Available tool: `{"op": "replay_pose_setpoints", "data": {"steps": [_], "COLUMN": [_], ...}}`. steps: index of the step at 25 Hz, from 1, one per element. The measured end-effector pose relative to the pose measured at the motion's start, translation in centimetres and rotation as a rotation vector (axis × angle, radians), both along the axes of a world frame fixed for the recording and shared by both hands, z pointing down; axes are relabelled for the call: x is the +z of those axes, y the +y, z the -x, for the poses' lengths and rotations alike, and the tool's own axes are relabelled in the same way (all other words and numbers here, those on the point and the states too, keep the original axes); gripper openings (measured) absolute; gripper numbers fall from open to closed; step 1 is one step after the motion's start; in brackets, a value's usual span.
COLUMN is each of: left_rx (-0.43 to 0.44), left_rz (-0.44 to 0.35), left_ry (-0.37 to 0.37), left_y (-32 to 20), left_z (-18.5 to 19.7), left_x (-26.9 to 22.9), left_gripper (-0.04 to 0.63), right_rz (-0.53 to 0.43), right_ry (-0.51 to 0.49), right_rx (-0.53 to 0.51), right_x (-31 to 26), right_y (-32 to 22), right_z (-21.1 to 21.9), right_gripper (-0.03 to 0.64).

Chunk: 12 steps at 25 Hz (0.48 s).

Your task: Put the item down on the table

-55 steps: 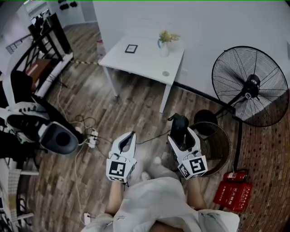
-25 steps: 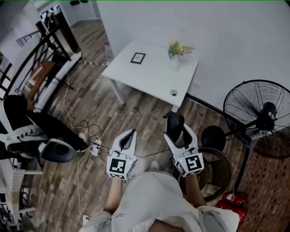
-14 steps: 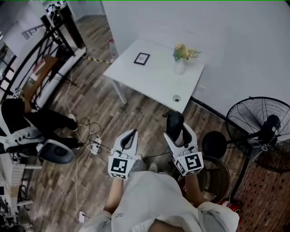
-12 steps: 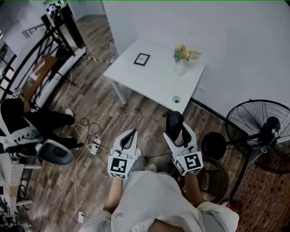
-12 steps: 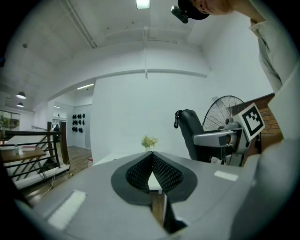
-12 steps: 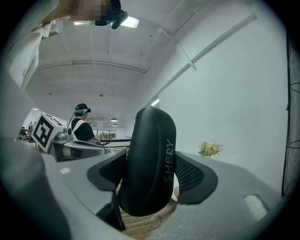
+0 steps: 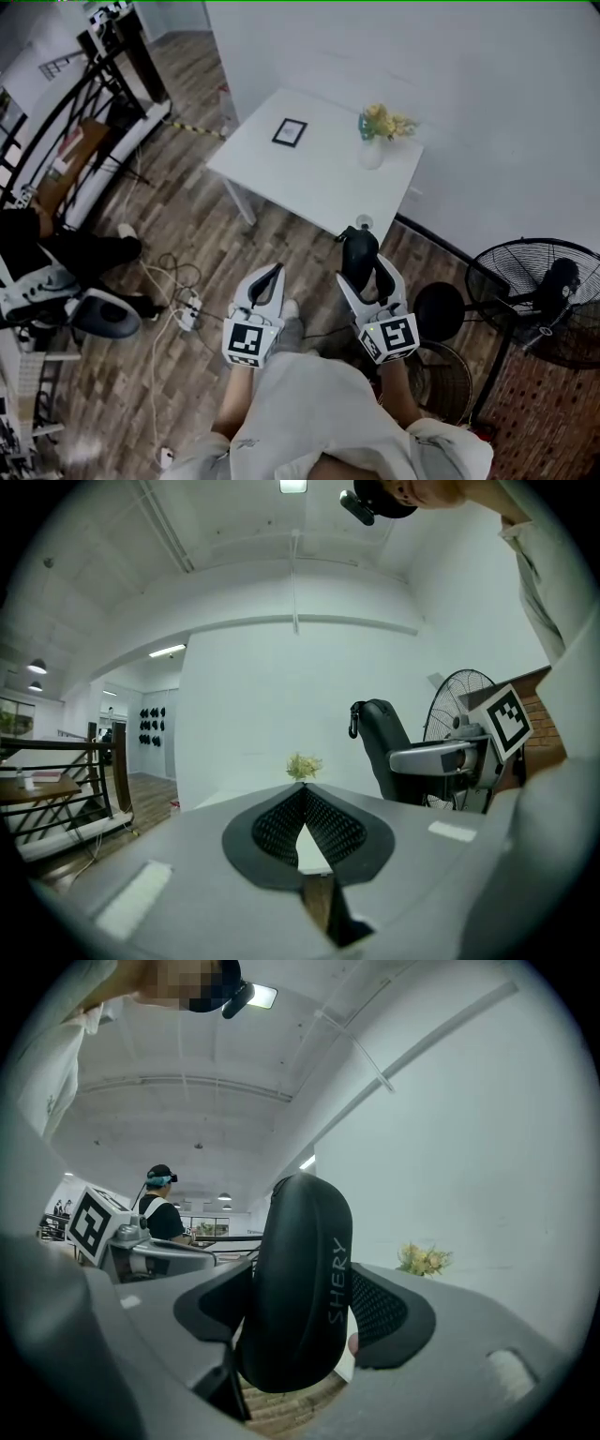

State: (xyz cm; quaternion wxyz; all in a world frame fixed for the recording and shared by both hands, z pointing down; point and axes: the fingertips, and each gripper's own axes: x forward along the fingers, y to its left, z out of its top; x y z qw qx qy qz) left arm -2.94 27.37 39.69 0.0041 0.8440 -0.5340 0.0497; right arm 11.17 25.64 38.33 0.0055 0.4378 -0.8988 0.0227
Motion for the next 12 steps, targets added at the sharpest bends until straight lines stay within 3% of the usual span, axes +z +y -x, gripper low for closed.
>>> {"op": "replay_pose_setpoints", "data": {"steps": [12], "left_rx": [0.051], "left_rz": [0.01], "left_ry": [0.026], "left_y": [-11.4], "left_z": [4.9], "left_x": [-0.1], "left_gripper": [0.017], "right_rz": [0.022], "right_ry": [0.026], "right_rx": [0.063], "right_x": [0.0], "right_y": [-10.3], "right_z": [4.5], "right_gripper": [0.324]}}
